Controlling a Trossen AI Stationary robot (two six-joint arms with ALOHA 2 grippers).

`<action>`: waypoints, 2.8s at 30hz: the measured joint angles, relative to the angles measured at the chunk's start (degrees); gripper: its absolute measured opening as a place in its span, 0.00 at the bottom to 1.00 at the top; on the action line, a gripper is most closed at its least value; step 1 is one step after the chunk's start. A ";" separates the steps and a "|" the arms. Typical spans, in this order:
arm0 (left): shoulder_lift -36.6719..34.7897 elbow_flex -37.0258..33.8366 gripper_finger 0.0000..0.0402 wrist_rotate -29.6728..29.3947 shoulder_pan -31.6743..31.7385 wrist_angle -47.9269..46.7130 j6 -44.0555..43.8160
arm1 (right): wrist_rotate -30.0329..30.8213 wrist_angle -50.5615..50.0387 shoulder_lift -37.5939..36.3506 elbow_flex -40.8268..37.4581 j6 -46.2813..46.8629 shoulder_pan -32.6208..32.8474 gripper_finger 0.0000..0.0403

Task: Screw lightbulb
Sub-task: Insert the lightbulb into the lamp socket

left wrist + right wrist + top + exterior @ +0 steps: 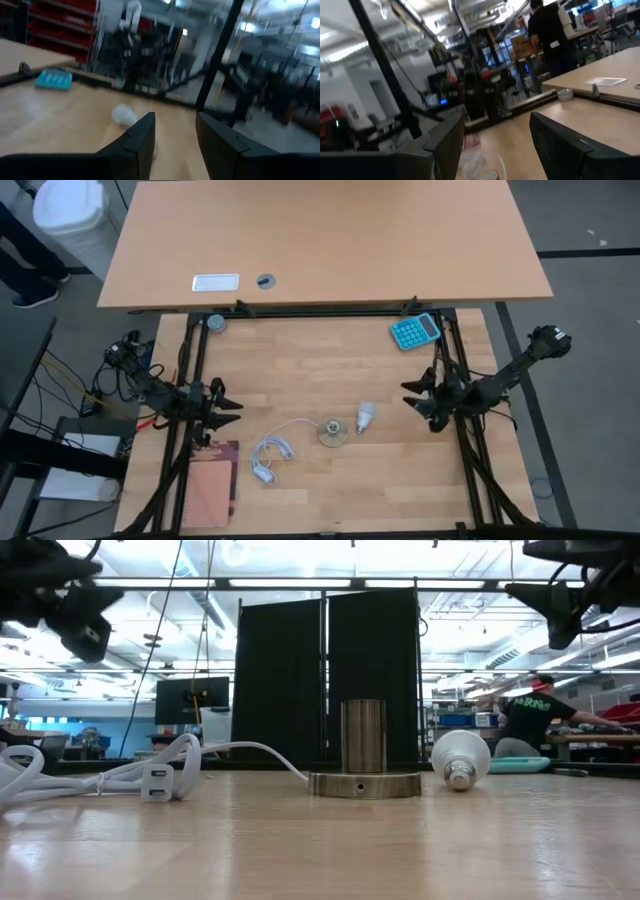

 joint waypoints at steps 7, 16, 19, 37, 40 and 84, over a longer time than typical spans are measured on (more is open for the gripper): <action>0.03 0.03 0.37 -1.56 0.00 10.03 5.41 | -1.13 1.27 6.39 0.01 1.13 0.00 0.57; 7.91 7.39 0.37 -10.73 0.04 9.60 11.89 | -1.29 0.18 17.95 5.34 -2.01 -0.09 0.57; 12.47 10.84 0.37 -12.79 0.04 9.58 13.39 | -1.30 -0.48 20.85 6.70 -2.19 -0.66 0.57; 55.95 32.91 0.37 -18.65 4.55 2.90 8.21 | -3.74 -48.13 31.67 31.19 10.91 -6.87 0.57; 60.63 34.19 0.37 -12.45 6.94 3.95 4.34 | -5.86 -52.29 32.90 33.66 12.14 -7.76 0.57; 104.00 42.32 0.52 14.52 24.39 19.24 -1.05 | -14.79 -69.83 37.88 40.46 11.65 -12.82 0.57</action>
